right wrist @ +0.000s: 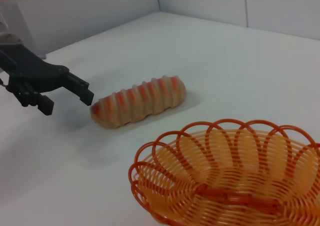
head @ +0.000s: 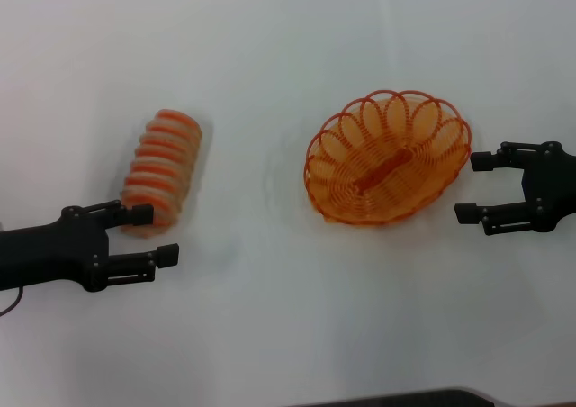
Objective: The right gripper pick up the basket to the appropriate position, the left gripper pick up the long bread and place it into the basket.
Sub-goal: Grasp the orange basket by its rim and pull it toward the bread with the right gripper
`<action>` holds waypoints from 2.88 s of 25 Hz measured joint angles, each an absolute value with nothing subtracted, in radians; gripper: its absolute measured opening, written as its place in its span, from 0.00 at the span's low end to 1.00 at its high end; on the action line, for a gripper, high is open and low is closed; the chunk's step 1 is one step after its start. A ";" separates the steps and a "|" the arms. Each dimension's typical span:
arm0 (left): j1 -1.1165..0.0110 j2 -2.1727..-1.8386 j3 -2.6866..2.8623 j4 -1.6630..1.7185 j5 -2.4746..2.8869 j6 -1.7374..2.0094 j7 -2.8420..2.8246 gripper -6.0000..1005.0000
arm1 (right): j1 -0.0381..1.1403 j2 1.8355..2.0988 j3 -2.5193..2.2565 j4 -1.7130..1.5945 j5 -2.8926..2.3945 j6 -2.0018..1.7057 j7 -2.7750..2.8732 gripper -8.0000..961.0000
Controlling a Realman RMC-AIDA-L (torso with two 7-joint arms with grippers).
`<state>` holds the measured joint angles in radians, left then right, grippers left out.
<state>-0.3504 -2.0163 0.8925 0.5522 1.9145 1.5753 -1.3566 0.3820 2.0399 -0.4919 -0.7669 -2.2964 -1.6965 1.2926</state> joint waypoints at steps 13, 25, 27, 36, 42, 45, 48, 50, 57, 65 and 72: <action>-0.351 -2.016 0.866 0.552 1.914 1.574 -1.357 0.82 | 0.383 2.043 -0.489 -0.768 -2.294 -1.697 1.293 0.95; -0.351 -2.060 0.725 0.552 1.906 1.577 -1.349 0.82 | 0.397 2.032 -0.388 -0.768 -2.069 -1.687 1.407 0.95; -0.353 -2.075 0.685 0.555 1.905 1.578 -1.347 0.82 | 0.416 2.019 -0.388 -0.768 -2.045 -1.672 1.494 0.95; -0.364 -2.100 0.620 0.552 1.904 1.583 -1.346 0.82 | 0.545 1.963 -0.428 -0.774 -2.143 -1.616 1.948 0.95; -0.367 -2.109 0.617 0.557 1.902 1.582 -1.346 0.82 | 0.637 1.947 -0.438 -0.783 -2.337 -1.566 2.146 0.95; -0.370 -2.112 0.611 0.558 1.899 1.577 -1.345 0.82 | 0.676 1.950 -0.471 -0.790 -2.418 -1.536 2.215 0.95; -0.374 -2.115 0.609 0.558 1.894 1.576 -1.344 0.82 | 0.709 1.956 -0.503 -0.792 -2.483 -1.507 2.276 0.95; -0.375 -2.116 0.609 0.558 1.893 1.575 -1.339 0.82 | 0.728 1.962 -0.524 -0.792 -2.512 -1.500 2.303 0.95; -0.376 -2.120 0.610 0.560 1.893 1.574 -1.321 0.82 | 0.746 1.970 -0.621 -0.792 -2.534 -1.495 2.369 0.95; -0.377 -2.119 0.609 0.560 1.893 1.574 -1.310 0.82 | 0.747 1.979 -0.689 -0.783 -2.579 -1.494 2.392 0.95; -0.377 -2.119 0.611 0.560 1.897 1.573 -1.306 0.82 | 0.748 1.985 -0.772 -0.775 -2.584 -1.475 2.389 0.93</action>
<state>-0.3774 -2.1192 0.6115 0.5601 1.8974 1.5733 -1.3063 0.7478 1.9854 -0.7723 -0.7746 -2.5838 -1.4748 2.3888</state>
